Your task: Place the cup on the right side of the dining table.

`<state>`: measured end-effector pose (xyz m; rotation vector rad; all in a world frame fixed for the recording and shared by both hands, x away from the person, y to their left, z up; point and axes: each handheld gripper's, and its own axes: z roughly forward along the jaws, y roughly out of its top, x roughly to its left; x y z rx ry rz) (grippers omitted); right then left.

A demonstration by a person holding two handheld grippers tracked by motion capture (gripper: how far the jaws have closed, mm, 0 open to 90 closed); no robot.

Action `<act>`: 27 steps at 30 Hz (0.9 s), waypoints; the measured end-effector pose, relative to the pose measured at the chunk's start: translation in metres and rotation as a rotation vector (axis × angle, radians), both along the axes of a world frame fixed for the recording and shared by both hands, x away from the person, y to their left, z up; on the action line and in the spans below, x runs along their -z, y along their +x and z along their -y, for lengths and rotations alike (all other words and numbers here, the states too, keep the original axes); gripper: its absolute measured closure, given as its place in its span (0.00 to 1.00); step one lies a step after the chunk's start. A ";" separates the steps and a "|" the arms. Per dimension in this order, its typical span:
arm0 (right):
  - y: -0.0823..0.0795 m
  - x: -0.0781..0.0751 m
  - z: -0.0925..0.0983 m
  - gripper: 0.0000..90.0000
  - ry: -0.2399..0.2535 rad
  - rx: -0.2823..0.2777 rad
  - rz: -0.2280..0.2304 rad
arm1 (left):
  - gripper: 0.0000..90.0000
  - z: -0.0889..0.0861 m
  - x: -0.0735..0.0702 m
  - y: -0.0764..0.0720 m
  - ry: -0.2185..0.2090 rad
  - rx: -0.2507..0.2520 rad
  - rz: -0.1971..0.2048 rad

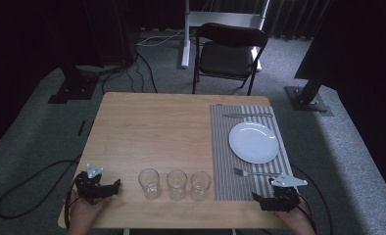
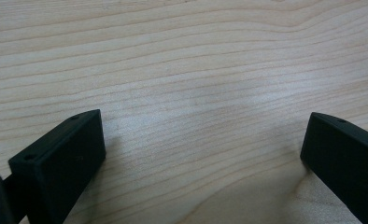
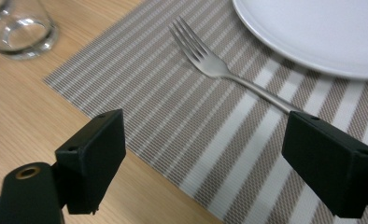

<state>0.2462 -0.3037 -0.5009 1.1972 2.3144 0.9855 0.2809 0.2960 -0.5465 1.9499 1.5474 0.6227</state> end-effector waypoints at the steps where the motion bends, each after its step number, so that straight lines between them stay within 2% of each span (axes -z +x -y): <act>1: 0.000 -0.001 -0.002 0.15 0.005 -0.008 -0.001 | 0.00 0.000 0.000 0.000 0.000 0.000 0.000; 3: 0.001 -0.004 -0.007 0.15 0.017 -0.031 0.005 | 0.00 0.000 0.000 0.000 0.000 0.000 0.000; 13: 0.004 -0.007 -0.036 0.15 0.006 -0.115 0.014 | 0.00 0.000 0.000 0.000 0.000 0.000 0.000; 16: 0.004 -0.009 -0.043 0.16 0.031 -0.139 0.018 | 0.00 0.000 0.000 0.000 0.000 0.000 0.000; 23: 0.005 -0.010 -0.065 0.16 0.027 -0.213 0.021 | 0.00 0.000 0.000 0.000 0.000 0.000 0.000; 27: 0.007 -0.009 -0.078 0.16 0.043 -0.258 0.022 | 0.00 0.000 0.000 0.000 0.000 0.000 0.000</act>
